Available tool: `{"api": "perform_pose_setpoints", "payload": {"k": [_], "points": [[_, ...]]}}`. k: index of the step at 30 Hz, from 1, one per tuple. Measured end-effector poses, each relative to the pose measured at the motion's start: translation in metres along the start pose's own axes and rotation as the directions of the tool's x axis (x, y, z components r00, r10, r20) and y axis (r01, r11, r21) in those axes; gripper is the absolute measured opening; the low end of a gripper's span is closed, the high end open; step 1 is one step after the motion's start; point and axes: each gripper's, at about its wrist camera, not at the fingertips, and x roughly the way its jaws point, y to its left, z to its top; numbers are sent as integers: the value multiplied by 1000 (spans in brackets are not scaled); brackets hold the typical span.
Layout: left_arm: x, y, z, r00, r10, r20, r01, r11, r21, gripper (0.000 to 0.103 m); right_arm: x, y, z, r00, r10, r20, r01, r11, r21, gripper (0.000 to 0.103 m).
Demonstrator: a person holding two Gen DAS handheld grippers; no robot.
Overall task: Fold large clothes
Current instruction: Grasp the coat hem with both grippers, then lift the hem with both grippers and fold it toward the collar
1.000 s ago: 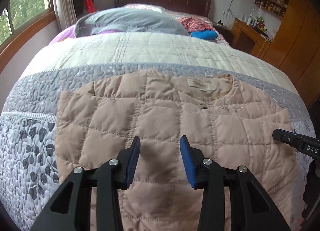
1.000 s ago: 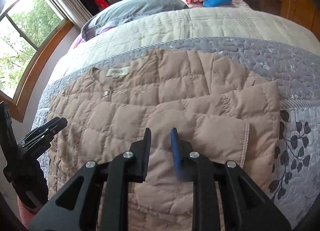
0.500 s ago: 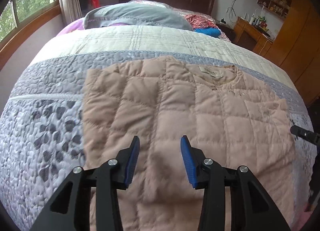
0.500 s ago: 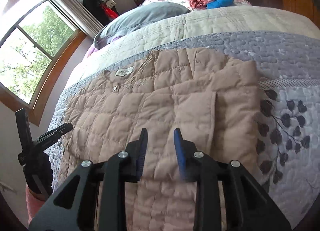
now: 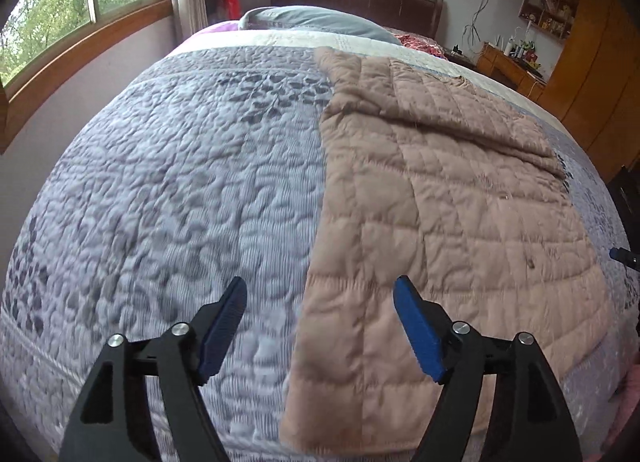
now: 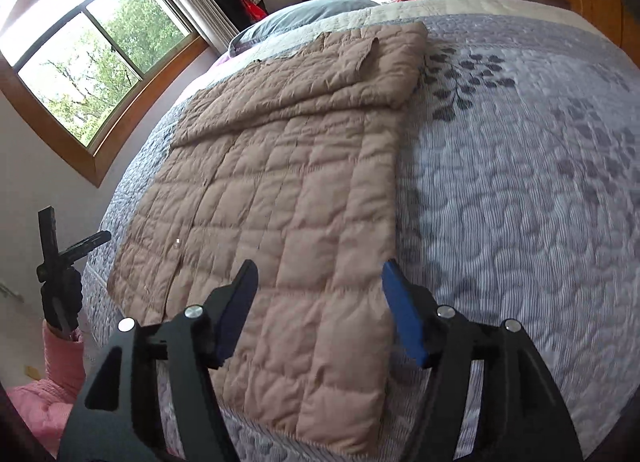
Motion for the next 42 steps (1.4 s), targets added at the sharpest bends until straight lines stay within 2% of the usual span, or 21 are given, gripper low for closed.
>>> {"api": "perform_pose_setpoints", "payload": {"k": [5, 11, 14, 17, 19, 21, 24, 25, 27, 33, 39, 42], "points": [[0, 9, -45, 998, -54, -30, 52, 996, -69, 76, -8, -10, -55, 999, 4, -32, -3, 999, 43, 67], [11, 1, -68, 990, -135, -50, 129, 987, -96, 76, -3, -22, -80, 999, 13, -36, -10, 997, 81, 67], [14, -5, -71, 994, -101, -43, 98, 992, -80, 76, -1, -23, -84, 1000, 12, -25, -10, 997, 75, 64], [13, -5, -71, 994, -102, -31, 98, 990, -100, 74, 0, -20, -86, 1000, -11, -18, 12, 999, 53, 55], [13, -3, -72, 995, -99, -24, 95, 988, -119, 67, 1, -18, -87, 1000, -14, -19, 15, 999, 41, 48], [12, 1, -73, 995, -102, -19, 98, 985, -143, 53, 3, -16, -88, 1000, 3, -26, -2, 999, 38, 30], [10, 6, -75, 989, -151, -10, 146, 972, -185, 23, 4, -14, -89, 999, 34, -33, -32, 999, 44, 16], [9, 7, -75, 986, -167, -6, 163, 968, -191, 20, 4, -13, -89, 999, 32, -31, -31, 999, 39, 15], [3, 5, -77, 985, -171, 7, 169, 966, -195, 16, 0, -10, -90, 999, 35, -20, -34, 999, 34, 12], [-30, 1, -89, 983, -177, 41, 182, 973, -145, 15, -31, -3, -106, 998, 64, 17, -63, 998, -21, 10], [-62, -3, -129, 988, -153, 20, 154, 986, -62, 15, -54, -7, -151, 998, 62, 22, -61, 998, -17, 10], [-50, -2, -144, 994, -110, -17, 109, 993, -46, 15, -46, -10, -171, 999, 33, -5, -33, 999, -1, 10]]}}
